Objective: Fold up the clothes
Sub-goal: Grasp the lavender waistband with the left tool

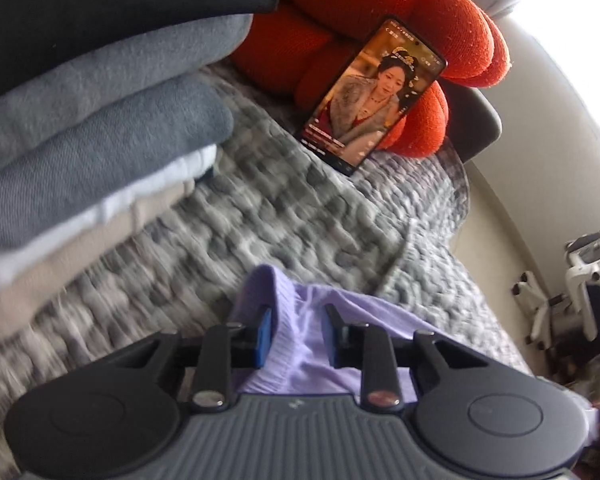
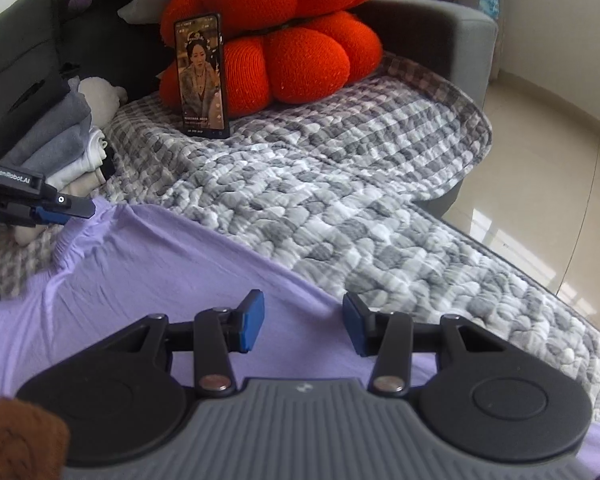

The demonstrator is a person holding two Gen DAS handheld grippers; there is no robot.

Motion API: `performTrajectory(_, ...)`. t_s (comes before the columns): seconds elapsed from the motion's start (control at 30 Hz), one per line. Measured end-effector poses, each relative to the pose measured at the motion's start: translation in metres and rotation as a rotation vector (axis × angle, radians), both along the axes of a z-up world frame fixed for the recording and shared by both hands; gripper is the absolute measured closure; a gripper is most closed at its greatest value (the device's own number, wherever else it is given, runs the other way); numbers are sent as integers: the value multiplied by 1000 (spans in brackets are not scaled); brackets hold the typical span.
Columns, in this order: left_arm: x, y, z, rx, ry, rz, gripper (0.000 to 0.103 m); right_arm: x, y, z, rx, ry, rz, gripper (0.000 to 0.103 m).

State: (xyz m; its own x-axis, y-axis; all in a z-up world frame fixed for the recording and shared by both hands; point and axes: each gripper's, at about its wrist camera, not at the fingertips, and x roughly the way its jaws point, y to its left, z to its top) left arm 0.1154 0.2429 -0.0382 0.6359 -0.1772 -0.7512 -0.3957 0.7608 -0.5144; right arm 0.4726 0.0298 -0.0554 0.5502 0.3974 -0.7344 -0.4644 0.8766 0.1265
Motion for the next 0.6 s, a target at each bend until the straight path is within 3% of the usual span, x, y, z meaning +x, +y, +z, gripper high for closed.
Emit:
performTrajectory(0.37,4,18,17,-154,133,72,76,33,28,14,-7,159,5,55)
performTrajectory(0.6,14,17,27,-180,193,6,76,40,51,15,-86,194,62,55)
